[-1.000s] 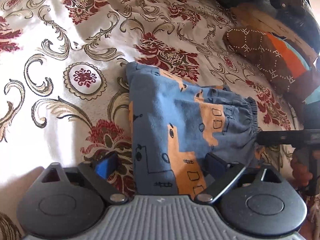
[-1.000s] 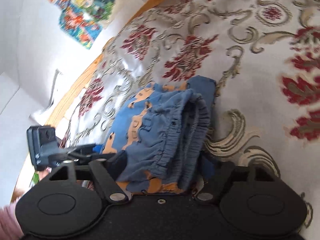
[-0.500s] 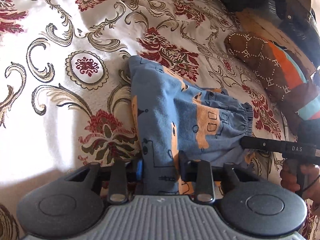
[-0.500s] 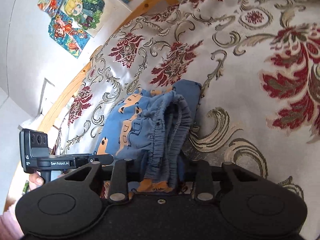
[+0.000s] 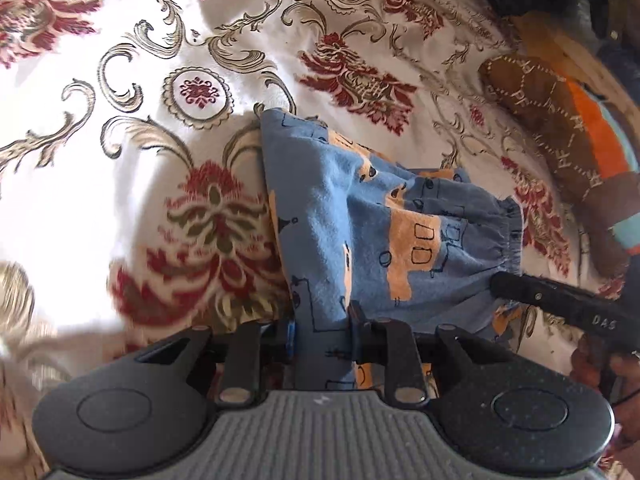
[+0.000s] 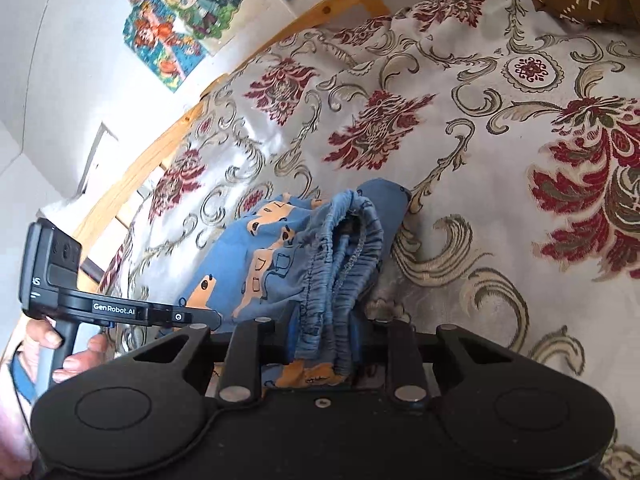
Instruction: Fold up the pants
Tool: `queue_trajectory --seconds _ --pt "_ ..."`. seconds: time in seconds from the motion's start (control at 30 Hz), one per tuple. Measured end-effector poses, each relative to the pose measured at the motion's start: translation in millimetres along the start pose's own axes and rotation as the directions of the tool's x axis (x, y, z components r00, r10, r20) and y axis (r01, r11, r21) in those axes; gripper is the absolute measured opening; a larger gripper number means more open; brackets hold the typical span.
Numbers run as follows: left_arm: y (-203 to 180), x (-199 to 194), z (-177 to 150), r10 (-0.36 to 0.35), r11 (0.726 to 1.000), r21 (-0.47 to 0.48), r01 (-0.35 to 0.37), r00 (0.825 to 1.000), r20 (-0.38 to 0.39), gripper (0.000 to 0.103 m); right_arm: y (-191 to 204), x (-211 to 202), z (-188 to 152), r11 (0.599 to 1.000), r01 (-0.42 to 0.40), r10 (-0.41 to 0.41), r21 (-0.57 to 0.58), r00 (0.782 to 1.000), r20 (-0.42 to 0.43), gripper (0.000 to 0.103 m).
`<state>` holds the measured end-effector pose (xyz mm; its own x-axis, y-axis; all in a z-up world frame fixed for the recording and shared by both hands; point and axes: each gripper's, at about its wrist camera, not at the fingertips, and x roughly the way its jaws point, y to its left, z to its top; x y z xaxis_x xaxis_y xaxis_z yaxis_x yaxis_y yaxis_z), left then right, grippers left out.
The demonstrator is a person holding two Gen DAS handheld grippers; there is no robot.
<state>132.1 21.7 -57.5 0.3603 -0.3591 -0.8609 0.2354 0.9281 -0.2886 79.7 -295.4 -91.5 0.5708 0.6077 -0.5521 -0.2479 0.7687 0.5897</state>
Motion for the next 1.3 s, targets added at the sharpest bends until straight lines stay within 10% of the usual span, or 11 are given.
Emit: queue_trajectory --seconds 0.33,0.8,1.3 --pt "-35.8 -14.9 -16.2 0.111 0.991 0.072 -0.114 0.993 0.043 0.022 20.8 -18.4 -3.5 0.992 0.038 -0.04 -0.123 0.999 -0.012 0.026" --pt "-57.1 -26.4 -10.9 0.088 0.987 0.124 -0.103 0.989 0.119 0.021 47.8 -41.2 13.3 0.947 0.107 -0.093 -0.302 0.994 0.062 0.025" --pt "-87.1 -23.0 68.5 0.101 0.972 0.17 -0.159 0.946 0.309 0.021 54.9 -36.4 82.1 0.859 0.217 -0.152 -0.464 0.973 0.174 0.025"
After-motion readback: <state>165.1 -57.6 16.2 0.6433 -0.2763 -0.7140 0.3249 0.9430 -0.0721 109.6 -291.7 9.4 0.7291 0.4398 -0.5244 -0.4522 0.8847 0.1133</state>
